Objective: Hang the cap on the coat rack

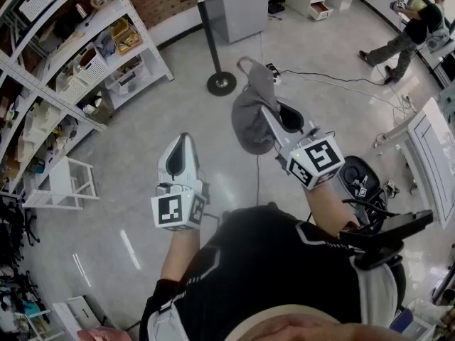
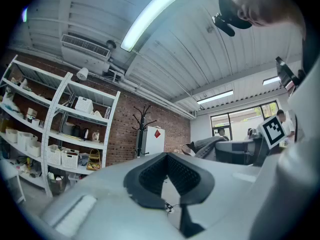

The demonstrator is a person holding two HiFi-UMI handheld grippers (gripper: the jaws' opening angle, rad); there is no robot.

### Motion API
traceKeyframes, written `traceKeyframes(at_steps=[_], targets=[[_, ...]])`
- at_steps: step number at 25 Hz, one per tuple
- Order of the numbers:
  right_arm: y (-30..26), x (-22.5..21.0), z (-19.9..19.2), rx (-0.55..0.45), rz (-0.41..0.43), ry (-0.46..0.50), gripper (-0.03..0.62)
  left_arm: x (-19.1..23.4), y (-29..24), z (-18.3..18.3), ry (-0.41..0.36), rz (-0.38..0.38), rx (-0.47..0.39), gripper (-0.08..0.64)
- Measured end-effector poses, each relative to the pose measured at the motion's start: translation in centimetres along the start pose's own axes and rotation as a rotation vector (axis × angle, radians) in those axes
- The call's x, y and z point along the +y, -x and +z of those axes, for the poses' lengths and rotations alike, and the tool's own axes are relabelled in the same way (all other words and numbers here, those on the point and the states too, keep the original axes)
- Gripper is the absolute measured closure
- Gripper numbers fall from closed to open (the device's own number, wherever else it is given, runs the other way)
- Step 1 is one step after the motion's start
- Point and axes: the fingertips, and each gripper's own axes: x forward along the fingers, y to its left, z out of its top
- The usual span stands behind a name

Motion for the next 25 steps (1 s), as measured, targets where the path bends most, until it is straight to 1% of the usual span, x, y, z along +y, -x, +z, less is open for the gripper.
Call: traceKeyframes(at_steps=[5, 10, 14, 19, 25], targets=[[0.1, 0.2, 0.1, -0.001, -0.002, -0.006, 0.517, 0.2, 0.2, -0.3, 0.012, 0.000, 0.013, 0.532], [0.1, 0.3, 0.1, -0.002, -0.001, 0.001, 0.517, -0.2, -0.2, -0.6, -0.014, -0.018, 0.027, 0.532], [-0.1, 0.7, 0.3, -0.004, 0.006, 0.009, 0.517, -0.1, 0.0, -0.5, -0.015, -0.023, 0.028, 0.532], [-0.8, 1.3, 0.8, -0.024, 0.000, 0.021, 0.515, 0.9, 0.2, -0.5, -0.011, -0.025, 0.029, 0.532], [-1.5, 2.7, 0.5, -0.015, -0.006, 0.029, 0.515, 2.3, 1.2, -0.7, 0.012, -0.024, 0.024, 0.532]])
